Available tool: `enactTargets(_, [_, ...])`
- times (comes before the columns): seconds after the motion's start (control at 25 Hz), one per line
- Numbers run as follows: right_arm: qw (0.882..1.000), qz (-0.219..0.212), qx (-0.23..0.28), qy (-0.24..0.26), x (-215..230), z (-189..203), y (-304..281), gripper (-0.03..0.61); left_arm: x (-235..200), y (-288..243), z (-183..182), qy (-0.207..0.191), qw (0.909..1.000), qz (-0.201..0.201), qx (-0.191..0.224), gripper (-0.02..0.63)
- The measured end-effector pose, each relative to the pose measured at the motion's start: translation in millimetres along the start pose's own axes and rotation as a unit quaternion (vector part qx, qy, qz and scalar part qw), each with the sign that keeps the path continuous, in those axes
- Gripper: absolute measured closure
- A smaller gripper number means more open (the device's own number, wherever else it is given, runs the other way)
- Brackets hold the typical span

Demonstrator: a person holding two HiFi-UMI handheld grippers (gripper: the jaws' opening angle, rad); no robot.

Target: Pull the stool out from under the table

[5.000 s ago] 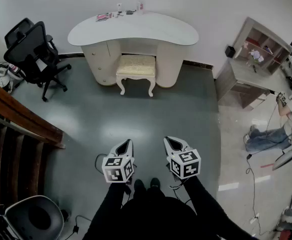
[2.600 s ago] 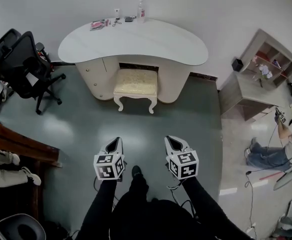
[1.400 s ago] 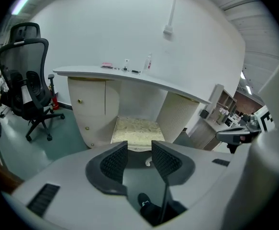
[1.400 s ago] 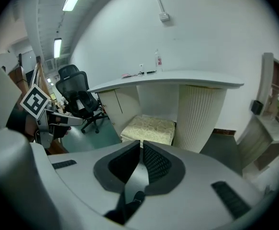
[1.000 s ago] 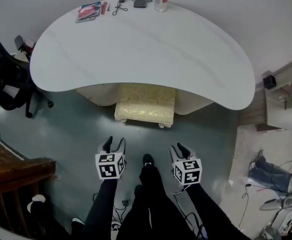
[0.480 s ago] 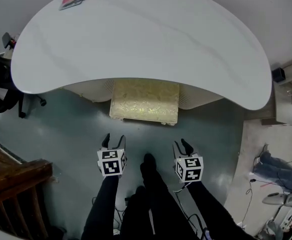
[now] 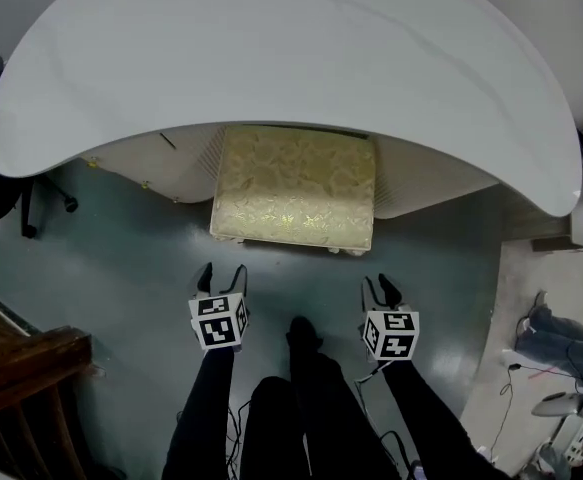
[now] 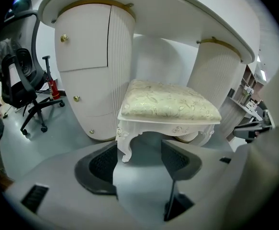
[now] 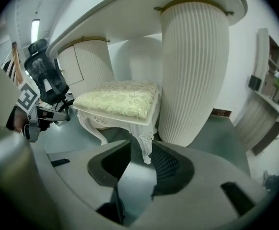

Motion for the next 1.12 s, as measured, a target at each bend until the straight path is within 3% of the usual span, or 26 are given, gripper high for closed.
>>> enactTargets(0.48, [0.999,0.019,0.023,-0.019,-5.8,59.9,-87.9,0.451,-48.0,-83.7,51.4,0.008,0.9990,-0.001,0.045,0.308])
enactTargets(0.68, [0.999,0.024,0.032,-0.023,-8.9,85.4,-113.7,0.421,-62.6,-107.8,70.5,0.000,0.9983,0.004,0.059,0.304])
enactTargets(1.12, [0.995,0.014,0.091,-0.044,-15.8,90.3,-165.6,0.362,-80.0,-151.6,80.0,-0.013,0.9958,0.013,0.090,0.301])
Point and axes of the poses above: the fingertips, and each gripper's own axes: y backward along the fingers, x to its right, z out of its underside, the point moved 5 cm from there along y, backward along the fingers, and after that the axes turned 11 degrees about z, right-handed, at the moved point
